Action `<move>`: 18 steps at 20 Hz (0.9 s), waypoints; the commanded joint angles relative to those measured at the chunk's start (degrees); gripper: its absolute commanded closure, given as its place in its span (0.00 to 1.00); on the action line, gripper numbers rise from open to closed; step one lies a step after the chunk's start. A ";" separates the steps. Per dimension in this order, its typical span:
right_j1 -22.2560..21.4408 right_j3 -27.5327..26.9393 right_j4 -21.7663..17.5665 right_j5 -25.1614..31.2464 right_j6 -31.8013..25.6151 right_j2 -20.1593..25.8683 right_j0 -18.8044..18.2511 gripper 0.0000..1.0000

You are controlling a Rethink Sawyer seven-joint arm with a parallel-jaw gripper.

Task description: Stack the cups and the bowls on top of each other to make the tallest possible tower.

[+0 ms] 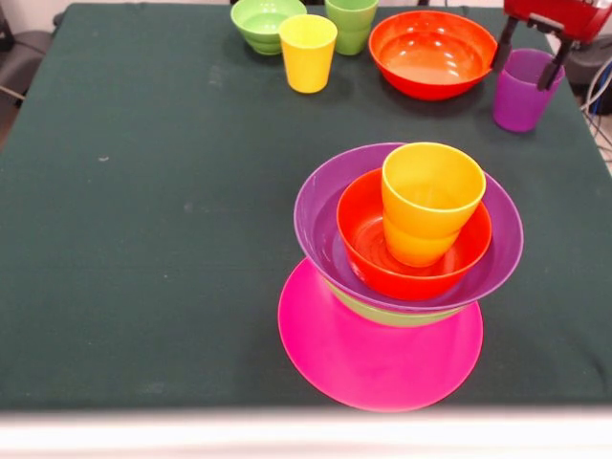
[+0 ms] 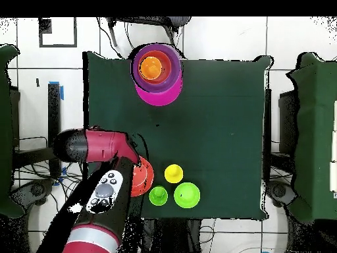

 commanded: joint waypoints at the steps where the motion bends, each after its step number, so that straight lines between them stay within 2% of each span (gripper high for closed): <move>1: 0.24 2.03 3.37 1.94 16.04 1.31 3.54 0.00; 10: 1.01 -0.37 6.24 4.94 17.85 -0.99 7.17 0.00; 18: 2.92 4.37 8.29 -3.81 17.32 2.21 6.35 0.00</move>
